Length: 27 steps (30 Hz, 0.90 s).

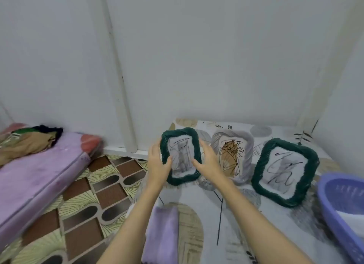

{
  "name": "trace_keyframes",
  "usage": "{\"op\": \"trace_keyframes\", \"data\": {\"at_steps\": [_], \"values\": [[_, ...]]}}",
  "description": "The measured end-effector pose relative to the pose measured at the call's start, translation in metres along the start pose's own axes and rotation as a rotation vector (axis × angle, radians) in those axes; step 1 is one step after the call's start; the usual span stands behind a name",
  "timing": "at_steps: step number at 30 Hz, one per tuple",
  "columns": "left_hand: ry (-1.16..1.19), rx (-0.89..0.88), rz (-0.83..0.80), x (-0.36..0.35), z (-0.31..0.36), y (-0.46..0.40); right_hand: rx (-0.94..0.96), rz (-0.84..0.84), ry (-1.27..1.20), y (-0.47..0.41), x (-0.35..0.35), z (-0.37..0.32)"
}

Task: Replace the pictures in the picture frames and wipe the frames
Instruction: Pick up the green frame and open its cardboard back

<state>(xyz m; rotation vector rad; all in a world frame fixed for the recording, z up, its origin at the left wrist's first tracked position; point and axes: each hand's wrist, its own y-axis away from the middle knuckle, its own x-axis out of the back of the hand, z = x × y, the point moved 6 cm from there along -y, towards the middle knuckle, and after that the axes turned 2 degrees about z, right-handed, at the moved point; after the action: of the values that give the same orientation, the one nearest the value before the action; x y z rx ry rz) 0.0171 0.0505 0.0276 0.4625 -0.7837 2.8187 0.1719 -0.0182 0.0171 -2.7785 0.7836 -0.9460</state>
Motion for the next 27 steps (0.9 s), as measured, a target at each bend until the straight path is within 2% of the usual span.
{"op": "trace_keyframes", "data": {"at_steps": [2, 6, 12, 18, 22, 25, 27], "values": [[0.053, 0.119, 0.015, -0.002, -0.014, -0.005, -0.022, 0.008, -0.003, -0.009, -0.005, 0.003], [0.316, 0.342, -0.093, -0.012, -0.041, -0.008, -0.093, -0.037, -0.071, -0.019, -0.021, 0.012], [0.379, 0.379, -0.101, -0.005, -0.043, -0.006, -0.104, 0.035, -0.05, -0.008, -0.013, 0.013], [0.538, 0.449, -0.199, 0.002, -0.014, 0.034, -0.081, 0.092, -0.093, 0.043, 0.026, 0.011], [0.476, 0.418, -0.208, -0.005, 0.015, 0.068, -0.088, 0.124, -0.089, 0.089, 0.057, 0.005], [0.407, 0.287, -0.206, -0.015, 0.043, 0.091, -0.01, 0.245, -0.024, 0.117, 0.085, -0.011], [0.337, 0.193, -0.208, -0.024, 0.062, 0.106, 0.007, 0.242, -0.048, 0.129, 0.096, -0.022]]}}
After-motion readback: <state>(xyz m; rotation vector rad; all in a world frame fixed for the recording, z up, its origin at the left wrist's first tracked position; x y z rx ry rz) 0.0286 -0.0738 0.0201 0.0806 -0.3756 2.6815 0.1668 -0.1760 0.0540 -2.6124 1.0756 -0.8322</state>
